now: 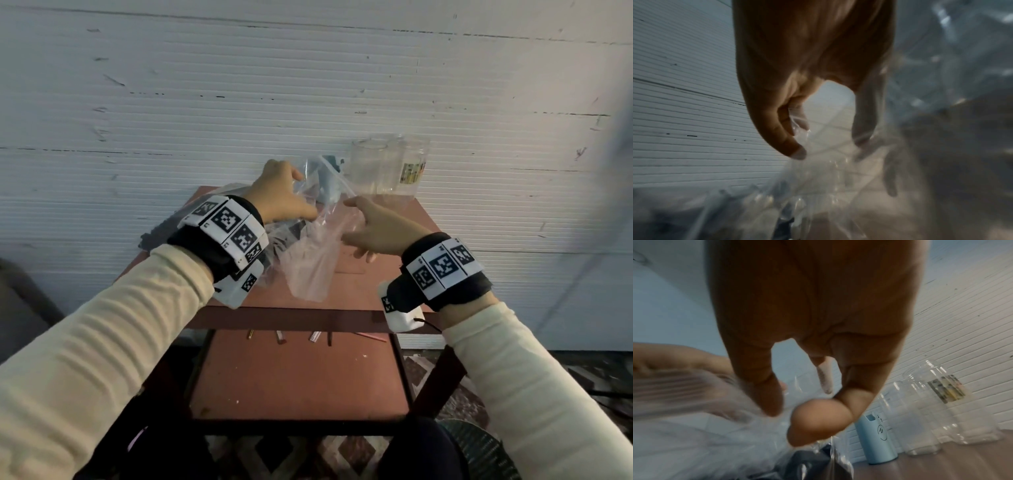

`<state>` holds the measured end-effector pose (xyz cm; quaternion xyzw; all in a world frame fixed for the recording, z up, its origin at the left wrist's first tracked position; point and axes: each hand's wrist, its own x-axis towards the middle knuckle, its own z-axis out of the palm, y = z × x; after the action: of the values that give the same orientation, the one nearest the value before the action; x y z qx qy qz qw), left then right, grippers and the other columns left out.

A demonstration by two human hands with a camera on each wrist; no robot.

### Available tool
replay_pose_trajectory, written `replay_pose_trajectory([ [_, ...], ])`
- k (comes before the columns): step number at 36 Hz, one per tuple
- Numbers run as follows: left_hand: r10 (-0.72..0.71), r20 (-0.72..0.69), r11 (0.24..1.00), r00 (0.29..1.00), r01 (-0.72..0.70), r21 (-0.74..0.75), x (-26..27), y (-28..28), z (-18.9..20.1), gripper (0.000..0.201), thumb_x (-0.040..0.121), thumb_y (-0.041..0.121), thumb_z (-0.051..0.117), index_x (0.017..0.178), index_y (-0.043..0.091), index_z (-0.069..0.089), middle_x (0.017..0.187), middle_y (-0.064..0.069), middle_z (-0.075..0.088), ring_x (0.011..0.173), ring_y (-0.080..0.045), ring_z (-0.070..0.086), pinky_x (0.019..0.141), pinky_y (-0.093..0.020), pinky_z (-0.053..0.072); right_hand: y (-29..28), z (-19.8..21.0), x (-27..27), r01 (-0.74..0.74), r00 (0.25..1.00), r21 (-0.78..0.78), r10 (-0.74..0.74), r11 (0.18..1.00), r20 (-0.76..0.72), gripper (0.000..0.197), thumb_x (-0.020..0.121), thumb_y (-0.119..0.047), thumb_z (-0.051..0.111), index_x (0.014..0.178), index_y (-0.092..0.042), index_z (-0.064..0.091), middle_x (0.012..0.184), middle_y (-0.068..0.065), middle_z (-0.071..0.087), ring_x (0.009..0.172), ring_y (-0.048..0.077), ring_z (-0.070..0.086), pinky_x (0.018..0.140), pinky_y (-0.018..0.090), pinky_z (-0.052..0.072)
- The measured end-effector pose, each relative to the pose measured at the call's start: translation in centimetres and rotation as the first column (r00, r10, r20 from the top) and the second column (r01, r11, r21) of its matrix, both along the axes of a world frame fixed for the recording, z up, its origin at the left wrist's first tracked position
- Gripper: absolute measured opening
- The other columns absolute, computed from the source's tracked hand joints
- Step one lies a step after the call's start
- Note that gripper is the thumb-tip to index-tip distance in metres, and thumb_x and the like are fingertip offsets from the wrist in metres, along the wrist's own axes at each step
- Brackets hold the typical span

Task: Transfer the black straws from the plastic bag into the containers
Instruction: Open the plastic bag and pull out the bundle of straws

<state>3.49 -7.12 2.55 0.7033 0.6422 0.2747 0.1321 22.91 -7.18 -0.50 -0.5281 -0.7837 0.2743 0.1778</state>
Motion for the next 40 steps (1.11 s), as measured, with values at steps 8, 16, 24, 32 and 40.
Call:
replay_pose_trajectory([
  [8,-0.035,0.033,0.982,0.999,0.040,-0.182,-2.7,-0.9,1.1,0.087,0.082,-0.014,0.044,0.144,0.045,0.031,0.137,-0.031,0.035,0.057,-0.019,0.050,0.038,-0.023,0.044,0.0,0.0,0.8,0.042,0.994,0.091,-0.051,0.995,0.100,0.054,0.088,0.008,0.044,0.133,-0.022,0.051,0.123,0.012,0.060,0.085,0.020,0.066,0.074,0.030,0.058],
  [16,0.077,0.294,0.982,0.953,-0.020,-0.190,-3.7,-1.5,1.2,0.040,0.094,-0.005,0.038,0.112,0.014,0.068,0.113,-0.008,0.058,0.077,-0.029,0.070,0.089,-0.049,0.056,-0.1,-0.2,0.0,0.084,0.996,0.194,-0.088,0.977,0.015,0.042,0.093,-0.040,0.057,0.091,0.000,0.069,0.072,0.004,0.060,0.058,0.013,0.050,0.051,0.013,0.040],
  [24,0.080,0.269,0.975,0.960,-0.019,-0.223,-3.9,-2.4,1.8,0.053,0.083,0.012,0.070,0.132,0.011,0.049,0.105,-0.005,0.057,0.091,-0.028,0.065,0.090,-0.049,0.054,-0.4,-0.1,-0.1,0.014,0.972,0.067,-0.029,0.998,0.233,0.071,0.078,-0.018,0.077,0.138,-0.013,0.039,0.129,0.003,0.050,0.106,0.016,0.046,0.095,0.026,0.037],
  [32,-0.082,0.063,0.917,0.995,0.100,-0.387,-5.2,-2.7,1.2,0.083,0.078,-0.010,0.063,0.147,0.028,0.037,0.143,-0.032,0.041,0.090,-0.039,0.062,0.063,-0.033,0.046,0.4,0.5,-0.8,-0.137,0.967,-0.027,0.140,0.990,0.215,0.072,0.085,0.010,0.041,0.135,-0.041,0.045,0.145,0.007,0.041,0.125,0.019,0.046,0.082,0.022,0.044],
  [40,-0.070,0.034,0.932,0.997,0.077,-0.354,-4.9,-1.8,-0.2,0.084,0.086,-0.016,0.045,0.153,0.031,0.025,0.158,-0.004,0.030,0.054,0.001,0.051,0.041,-0.011,0.036,4.1,-1.0,-5.5,-0.005,0.989,-0.028,0.009,1.000,0.149,0.042,0.100,-0.049,0.040,0.098,-0.012,0.060,0.088,0.002,0.058,0.074,0.015,0.053,0.078,0.030,0.042],
])
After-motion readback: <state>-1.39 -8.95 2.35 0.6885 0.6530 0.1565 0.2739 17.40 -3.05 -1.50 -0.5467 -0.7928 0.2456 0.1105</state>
